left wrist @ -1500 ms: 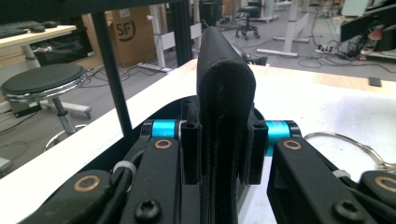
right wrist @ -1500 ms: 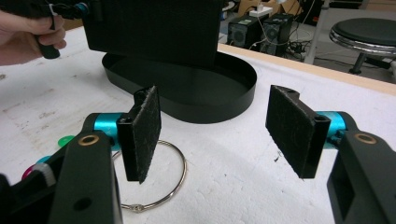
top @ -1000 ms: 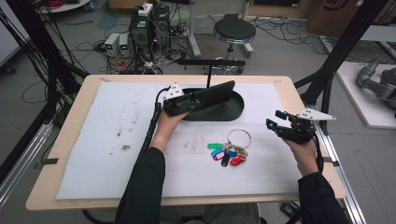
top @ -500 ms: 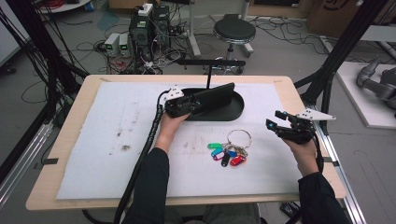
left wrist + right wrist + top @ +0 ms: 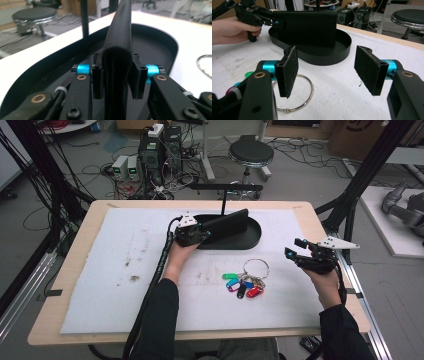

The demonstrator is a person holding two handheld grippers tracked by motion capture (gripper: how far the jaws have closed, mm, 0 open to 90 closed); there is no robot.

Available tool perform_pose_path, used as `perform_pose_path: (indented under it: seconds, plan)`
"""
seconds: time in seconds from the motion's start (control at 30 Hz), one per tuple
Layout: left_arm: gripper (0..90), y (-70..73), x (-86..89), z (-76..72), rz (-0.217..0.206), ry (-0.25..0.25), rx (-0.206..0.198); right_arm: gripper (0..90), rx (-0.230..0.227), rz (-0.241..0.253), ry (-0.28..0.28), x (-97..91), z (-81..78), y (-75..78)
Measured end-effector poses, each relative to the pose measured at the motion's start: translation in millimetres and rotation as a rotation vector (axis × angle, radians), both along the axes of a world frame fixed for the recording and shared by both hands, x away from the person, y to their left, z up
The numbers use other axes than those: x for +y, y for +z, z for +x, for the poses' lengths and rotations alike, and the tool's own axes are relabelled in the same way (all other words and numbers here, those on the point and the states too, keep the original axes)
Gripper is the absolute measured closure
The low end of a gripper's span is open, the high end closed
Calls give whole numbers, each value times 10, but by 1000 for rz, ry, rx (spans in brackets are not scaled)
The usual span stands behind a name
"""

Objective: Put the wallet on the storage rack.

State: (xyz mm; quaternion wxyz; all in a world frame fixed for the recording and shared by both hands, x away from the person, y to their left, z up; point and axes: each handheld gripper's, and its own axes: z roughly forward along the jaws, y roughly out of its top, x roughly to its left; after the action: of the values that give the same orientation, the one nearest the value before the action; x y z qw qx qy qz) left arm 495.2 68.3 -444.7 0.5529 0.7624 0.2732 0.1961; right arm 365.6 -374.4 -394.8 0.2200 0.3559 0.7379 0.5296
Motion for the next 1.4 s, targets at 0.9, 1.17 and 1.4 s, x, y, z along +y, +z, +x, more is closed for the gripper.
perform_pose_path:
  seconds: [0.9,1.17,1.4]
  plan:
    - [352,392,183,-382,95,245,-66,366,6,4,-1,0,-10,1]
    - [274,465,337,-640,73,197,32,359,7,-1,6,14,-16,1]
    - [254,466,500,-982,39,164,25,357,11,-5,5,21,-10,-4]
